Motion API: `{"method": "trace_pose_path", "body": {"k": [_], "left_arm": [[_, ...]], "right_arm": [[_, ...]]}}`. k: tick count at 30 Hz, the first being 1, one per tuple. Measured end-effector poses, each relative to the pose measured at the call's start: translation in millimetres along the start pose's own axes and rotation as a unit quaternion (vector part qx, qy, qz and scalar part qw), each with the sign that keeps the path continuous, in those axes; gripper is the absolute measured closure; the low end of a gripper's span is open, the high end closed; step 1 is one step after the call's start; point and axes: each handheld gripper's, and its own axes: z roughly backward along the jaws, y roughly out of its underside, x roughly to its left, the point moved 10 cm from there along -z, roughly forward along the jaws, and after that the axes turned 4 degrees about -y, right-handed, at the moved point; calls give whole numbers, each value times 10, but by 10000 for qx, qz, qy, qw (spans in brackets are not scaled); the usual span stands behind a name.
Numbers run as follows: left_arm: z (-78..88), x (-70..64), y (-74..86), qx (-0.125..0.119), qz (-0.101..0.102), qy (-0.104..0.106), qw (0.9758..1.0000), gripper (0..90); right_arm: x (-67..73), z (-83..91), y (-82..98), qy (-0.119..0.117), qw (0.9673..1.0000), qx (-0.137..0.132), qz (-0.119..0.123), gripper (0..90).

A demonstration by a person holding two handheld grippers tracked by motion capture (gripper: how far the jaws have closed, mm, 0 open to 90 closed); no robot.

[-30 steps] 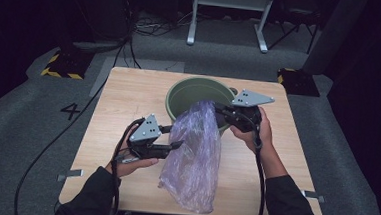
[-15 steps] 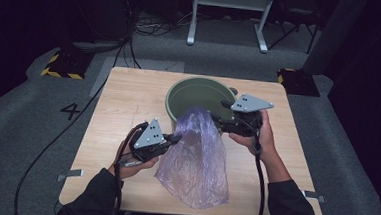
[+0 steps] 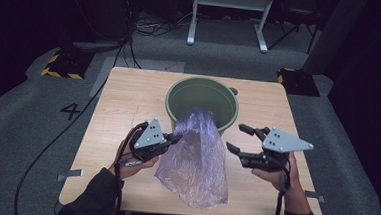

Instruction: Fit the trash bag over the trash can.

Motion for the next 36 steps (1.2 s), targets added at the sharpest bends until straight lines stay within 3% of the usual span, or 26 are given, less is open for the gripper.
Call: {"method": "trace_pose_path", "body": {"k": [5,9,12,14,18,22,25,32,34,36], "left_arm": [[-3,-2,-2,6,-9,-3,10000,885],[-2,1,-3,-8,-5,-7,10000,885],[-8,-1,3,16,-21,-1,10000,885],[-14,1,1,18,-24,0,10000,885],[-16,12,-5,-11,-2,-19,10000,882],[8,46,-15,-60,35,-50,10000,868],[34,89,-24,-89,89,-98,9999,861],[92,168,-36,-165,159,-199,9995,837],[98,205,-35,-186,229,-225,9993,720],[119,211,-45,-295,297,-73,9991,652]], "right_arm": [[371,8,52,-439,9988,-84,181,303],[541,-58,102,-668,9973,-23,304,276],[590,-98,105,-620,9971,-53,441,272],[611,-155,114,-636,9969,-42,459,366],[569,-258,101,-498,9972,-90,551,663],[514,-304,44,-342,9971,-161,653,848],[449,-302,-39,-222,9975,-278,603,900],[318,-328,-153,-80,9981,-344,507,900],[262,-351,-182,-3,9983,-348,474,900],[206,-373,-207,54,9982,-339,484,900]]}}
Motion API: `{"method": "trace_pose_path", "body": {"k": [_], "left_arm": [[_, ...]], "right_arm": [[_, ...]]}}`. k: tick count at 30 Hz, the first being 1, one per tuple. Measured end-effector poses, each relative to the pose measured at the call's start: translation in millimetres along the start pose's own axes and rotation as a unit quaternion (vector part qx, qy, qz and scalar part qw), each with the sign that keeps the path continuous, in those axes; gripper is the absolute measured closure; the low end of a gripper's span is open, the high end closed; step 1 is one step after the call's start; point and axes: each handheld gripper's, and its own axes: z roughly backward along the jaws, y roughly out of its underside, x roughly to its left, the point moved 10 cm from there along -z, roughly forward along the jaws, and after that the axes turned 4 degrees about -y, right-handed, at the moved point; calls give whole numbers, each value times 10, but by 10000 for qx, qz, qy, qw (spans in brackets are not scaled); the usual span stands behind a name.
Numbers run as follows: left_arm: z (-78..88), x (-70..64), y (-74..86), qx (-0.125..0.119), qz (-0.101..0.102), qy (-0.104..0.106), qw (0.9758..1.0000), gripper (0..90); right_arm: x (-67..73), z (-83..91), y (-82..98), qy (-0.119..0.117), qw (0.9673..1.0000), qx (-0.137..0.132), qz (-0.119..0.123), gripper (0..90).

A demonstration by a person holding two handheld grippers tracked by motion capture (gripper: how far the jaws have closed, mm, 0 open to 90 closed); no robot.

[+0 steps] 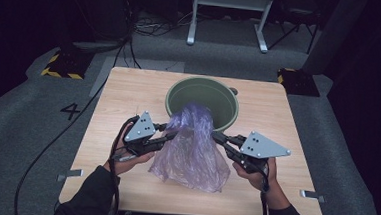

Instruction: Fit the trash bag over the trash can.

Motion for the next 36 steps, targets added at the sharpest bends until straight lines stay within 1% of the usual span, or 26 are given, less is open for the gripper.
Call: {"method": "trace_pose_path", "body": {"k": [1,2,4,5,6,7,9,11,12,13,15,16,18,19,21,22,23,24,25,28,29,30,31,35,36], "left_arm": [[8,20,-7,-31,26,-43,10000,602],[19,42,-9,-41,49,-78,9999,524],[42,67,-13,-105,114,-89,9998,465],[66,88,-16,-165,203,-70,9996,432],[79,109,-14,-179,250,-110,9995,402],[87,125,-12,-181,273,-141,9994,357],[109,149,-5,-196,329,-132,9992,358],[133,162,-5,-252,396,-86,9989,341],[142,164,-6,-276,432,-70,9987,339],[156,168,-5,-295,449,-46,9985,338],[172,166,-5,-319,448,-14,9985,325],[181,155,-9,-338,451,25,9984,311],[192,131,-24,-382,390,67,9985,302],[199,109,-37,-418,359,128,9984,302],[200,76,-62,-464,298,132,9984,302],[198,60,-73,-474,263,115,9985,301],[194,37,-82,-471,263,149,9984,301],[192,5,-89,-439,294,251,9983,291],[198,-39,-107,-437,279,341,9981,269],[232,-138,-156,-445,117,410,9981,243],[238,-171,-168,-438,114,458,9979,237],[242,-196,-173,-425,98,504,9978,228],[247,-249,-179,-408,65,586,9974,213],[217,-432,-172,-307,-182,750,9965,172],[192,-464,-161,-232,-275,712,9968,164]], "right_arm": [[-25,-7,-5,41,10000,18,7,900],[-64,-13,-13,98,9999,22,0,900],[-150,-19,-24,176,9998,24,-93,900],[-197,-19,-27,231,9996,10,-149,900],[-255,-20,-28,262,9993,-6,-272,900],[-295,-22,-22,313,9990,8,-308,900],[-351,-25,-12,360,9985,14,-402,900],[-413,-30,16,482,9977,79,-469,900],[-441,-29,29,503,9972,83,-547,900],[-465,-30,41,514,9968,92,-604,900],[-549,-35,82,644,9952,146,-717,900],[-580,-39,101,660,9946,174,-777,900],[-640,-52,140,743,9933,269,-843,900],[-678,-65,159,771,9925,314,-898,900],[-730,-88,176,802,9914,364,-969,900],[-756,-100,183,814,9906,387,-1033,900],[-775,-115,184,786,9898,390,-1119,900],[-792,-129,188,786,9894,428,-1146,900],[-812,-143,193,839,9890,480,-1118,900],[-849,-163,208,856,9881,544,-1154,900],[-862,-164,213,873,9881,558,-1139,900],[-867,-164,217,856,9877,555,-1184,900],[-875,-164,221,865,9875,559,-1197,900],[-891,-168,244,859,9867,600,-1244,900],[-896,-168,251,866,9866,621,-1235,900]]}}
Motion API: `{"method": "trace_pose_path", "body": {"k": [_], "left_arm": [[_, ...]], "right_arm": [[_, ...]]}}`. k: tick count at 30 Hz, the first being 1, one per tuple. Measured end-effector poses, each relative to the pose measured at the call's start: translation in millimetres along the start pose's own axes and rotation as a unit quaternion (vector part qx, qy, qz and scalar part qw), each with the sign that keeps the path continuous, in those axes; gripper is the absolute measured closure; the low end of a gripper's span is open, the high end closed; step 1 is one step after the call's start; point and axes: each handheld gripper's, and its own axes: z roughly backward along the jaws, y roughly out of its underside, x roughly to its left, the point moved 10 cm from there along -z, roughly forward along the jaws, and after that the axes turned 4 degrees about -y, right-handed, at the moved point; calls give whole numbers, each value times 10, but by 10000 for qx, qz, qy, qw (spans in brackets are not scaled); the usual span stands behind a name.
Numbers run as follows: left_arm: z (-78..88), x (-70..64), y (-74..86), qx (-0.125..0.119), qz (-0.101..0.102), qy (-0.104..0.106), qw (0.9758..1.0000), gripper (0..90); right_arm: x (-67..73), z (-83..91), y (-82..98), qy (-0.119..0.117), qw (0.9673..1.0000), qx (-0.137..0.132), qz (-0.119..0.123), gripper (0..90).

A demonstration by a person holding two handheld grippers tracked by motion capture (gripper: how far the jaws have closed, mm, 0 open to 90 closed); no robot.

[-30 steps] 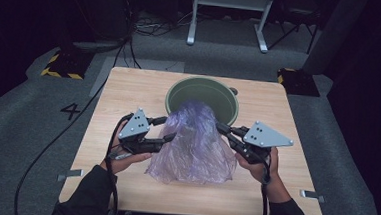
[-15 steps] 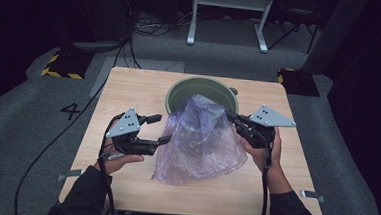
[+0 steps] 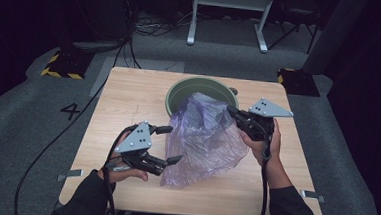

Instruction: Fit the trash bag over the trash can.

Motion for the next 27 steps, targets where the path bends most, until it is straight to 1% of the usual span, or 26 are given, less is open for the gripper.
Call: {"method": "trace_pose_path", "body": {"k": [1,2,3,5,6,7,8,9,10,11,13,15,16,17,19,20,21,22,23,24,26,27], "left_arm": [[-39,-25,3,52,-80,-33,9999,164],[-59,-32,6,95,-113,-49,9999,178],[-85,-27,8,146,-159,-116,9997,211],[-150,37,10,256,-242,-418,9985,325],[-168,67,12,296,-254,-529,9978,364],[-195,124,9,311,-259,-672,9969,442],[-210,154,6,293,-206,-708,9968,514],[-223,183,5,268,-172,-674,9972,555],[-239,230,12,264,-201,-699,9970,614],[-250,258,19,270,-180,-736,9968,663],[-272,309,38,281,-144,-727,9969,738],[-279,347,34,239,-159,-804,9963,821],[-270,372,21,206,-203,-871,9958,849],[-263,391,4,160,-198,-930,9953,877],[-254,431,-24,117,-186,-958,9952,893],[-255,445,-29,117,-204,-979,9949,895],[-261,463,-28,149,-180,-1000,9947,896],[-262,476,-39,139,-144,-969,9951,897],[-261,484,-47,127,-131,-966,9952,897],[-257,503,-58,128,-128,-1004,9948,898],[-249,531,-92,77,-50,-952,9954,898],[-245,553,-104,78,-51,-985,9951,898]], "right_arm": [[0,-1,4,-2,10000,13,-17,900],[-4,-3,5,14,10000,25,-10,900],[-4,-5,6,19,10000,38,-3,900],[5,-9,1,-16,10000,46,11,900],[10,-10,-1,-20,10000,45,21,900],[15,-11,-1,-37,10000,47,20,900],[24,-13,-1,-65,10000,52,37,900],[28,-14,0,-72,9999,59,61,900],[35,-14,1,-87,9999,70,82,900],[48,-14,2,-133,9998,73,102,900],[58,-9,3,-131,9998,84,142,900],[73,-2,3,-157,9996,100,201,900],[74,3,2,-152,9996,97,216,893],[74,12,3,-147,9996,104,230,857],[82,27,3,-209,9993,112,273,777],[76,39,4,-185,9994,119,277,761],[74,51,3,-178,9994,110,259,718],[76,68,0,-195,9994,87,254,636],[92,96,1,-260,9992,80,293,568],[100,113,10,-268,9991,114,313,533],[117,166,35,-257,9984,219,446,448],[149,206,41,-330,9978,207,540,425]]}}
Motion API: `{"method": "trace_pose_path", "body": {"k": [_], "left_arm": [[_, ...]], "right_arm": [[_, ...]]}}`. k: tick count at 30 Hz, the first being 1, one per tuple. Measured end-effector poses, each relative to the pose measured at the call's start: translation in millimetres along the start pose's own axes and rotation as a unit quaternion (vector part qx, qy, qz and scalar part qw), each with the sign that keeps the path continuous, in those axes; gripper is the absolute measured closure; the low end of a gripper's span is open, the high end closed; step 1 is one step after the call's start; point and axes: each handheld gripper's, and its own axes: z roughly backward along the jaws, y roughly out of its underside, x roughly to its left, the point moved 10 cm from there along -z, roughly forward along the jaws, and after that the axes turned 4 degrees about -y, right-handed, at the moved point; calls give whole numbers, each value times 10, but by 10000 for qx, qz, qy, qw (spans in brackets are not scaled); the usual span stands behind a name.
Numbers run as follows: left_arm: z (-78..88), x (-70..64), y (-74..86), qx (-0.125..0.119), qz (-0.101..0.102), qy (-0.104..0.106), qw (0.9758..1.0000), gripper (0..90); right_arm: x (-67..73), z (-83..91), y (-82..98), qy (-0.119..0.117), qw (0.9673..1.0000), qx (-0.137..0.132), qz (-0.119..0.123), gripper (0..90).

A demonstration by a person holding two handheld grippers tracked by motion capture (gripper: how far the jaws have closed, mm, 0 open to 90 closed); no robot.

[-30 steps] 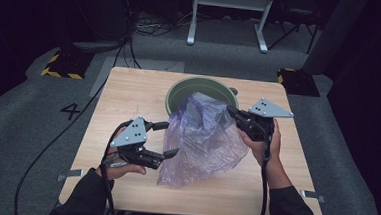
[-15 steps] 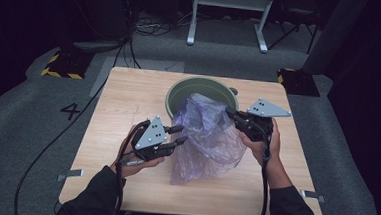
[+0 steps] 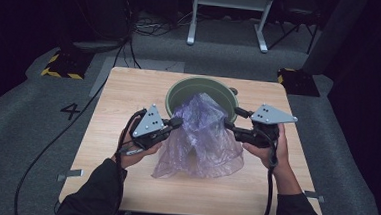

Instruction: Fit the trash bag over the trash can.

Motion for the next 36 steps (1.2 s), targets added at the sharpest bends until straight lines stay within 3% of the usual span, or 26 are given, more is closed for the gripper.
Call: {"method": "trace_pose_path", "body": {"k": [3,7,13,16,19,24,30,32,36], "left_arm": [[-7,52,-13,24,23,-54,10000,898],[-10,87,-37,8,96,-46,9999,898],[-40,88,-53,68,48,-59,9999,898],[-63,88,-52,100,69,-64,9999,899],[-74,96,-47,129,60,-83,9999,899],[-85,136,-28,176,116,-103,9997,899],[-98,164,-11,191,169,-103,9996,899],[-103,169,-10,189,184,-74,9996,899],[-117,183,-11,183,197,-31,9996,899]], "right_arm": [[33,90,1,57,9999,-20,104,333],[80,251,-7,96,9997,-92,197,275],[234,476,-34,88,9987,-207,465,247],[465,513,-48,-169,9971,-233,705,249],[776,532,-60,-553,9918,-375,1085,268],[1096,457,44,-950,9844,-326,1443,246],[1068,231,196,-266,9804,-123,1948,260],[996,157,226,18,9787,-41,2050,341],[871,90,243,243,9793,6,2009,549]]}}
